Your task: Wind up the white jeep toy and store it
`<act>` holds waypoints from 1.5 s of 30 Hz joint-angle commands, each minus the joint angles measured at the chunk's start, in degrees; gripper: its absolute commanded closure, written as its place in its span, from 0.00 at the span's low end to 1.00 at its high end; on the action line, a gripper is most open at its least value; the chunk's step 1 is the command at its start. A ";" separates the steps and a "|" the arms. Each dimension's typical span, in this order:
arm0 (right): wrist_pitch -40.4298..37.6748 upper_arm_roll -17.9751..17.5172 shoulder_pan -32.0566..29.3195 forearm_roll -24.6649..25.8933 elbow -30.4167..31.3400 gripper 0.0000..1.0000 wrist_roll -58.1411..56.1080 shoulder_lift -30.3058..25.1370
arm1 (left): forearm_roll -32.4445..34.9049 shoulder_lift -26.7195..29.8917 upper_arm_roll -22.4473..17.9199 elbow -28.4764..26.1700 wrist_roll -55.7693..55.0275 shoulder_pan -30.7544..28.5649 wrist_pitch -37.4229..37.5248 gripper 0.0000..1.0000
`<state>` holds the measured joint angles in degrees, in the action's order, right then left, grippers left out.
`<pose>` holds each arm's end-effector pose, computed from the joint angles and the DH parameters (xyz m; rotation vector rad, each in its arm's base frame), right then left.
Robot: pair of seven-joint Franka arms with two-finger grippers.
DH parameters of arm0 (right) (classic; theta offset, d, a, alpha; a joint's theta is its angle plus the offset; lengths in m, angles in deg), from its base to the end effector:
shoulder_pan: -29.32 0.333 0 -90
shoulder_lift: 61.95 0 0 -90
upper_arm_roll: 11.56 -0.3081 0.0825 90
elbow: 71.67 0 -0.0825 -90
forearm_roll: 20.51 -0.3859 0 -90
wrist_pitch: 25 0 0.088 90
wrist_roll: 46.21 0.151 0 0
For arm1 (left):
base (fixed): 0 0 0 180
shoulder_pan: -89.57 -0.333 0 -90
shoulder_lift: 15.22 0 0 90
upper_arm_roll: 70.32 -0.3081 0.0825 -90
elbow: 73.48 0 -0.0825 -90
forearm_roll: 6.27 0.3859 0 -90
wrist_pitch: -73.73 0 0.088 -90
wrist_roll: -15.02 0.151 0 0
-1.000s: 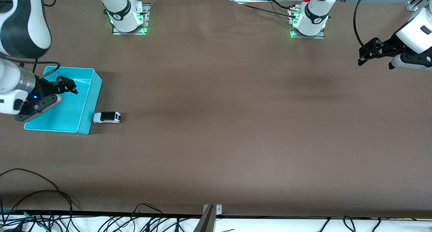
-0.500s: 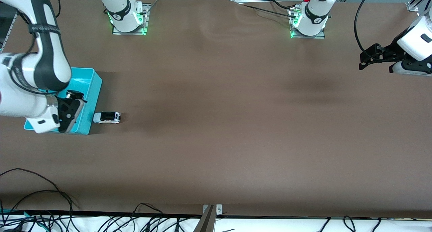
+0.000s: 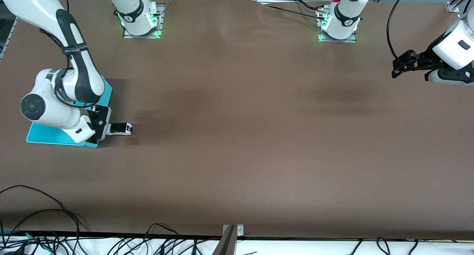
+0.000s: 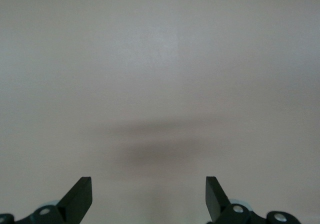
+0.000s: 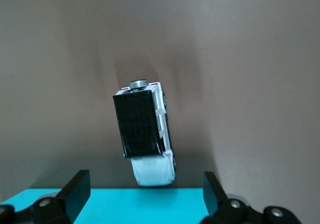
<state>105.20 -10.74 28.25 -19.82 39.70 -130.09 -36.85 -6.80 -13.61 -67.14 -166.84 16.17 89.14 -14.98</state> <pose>0.6016 -0.0206 0.1944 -2.3115 -2.0279 0.1390 0.5412 -0.0278 0.5585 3.1317 -0.1065 -0.0834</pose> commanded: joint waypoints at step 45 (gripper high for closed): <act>0.16 -3.62 0.11 -0.86 -3.08 0.99 -9.46 -2.24 | -0.79 -2.23 1.22 3.01 -9.41 -0.63 1.44 0.00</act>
<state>112.55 -13.89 28.67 -19.82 41.46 -138.75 -37.65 -7.19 -14.68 -65.92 -166.01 7.35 88.85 -14.81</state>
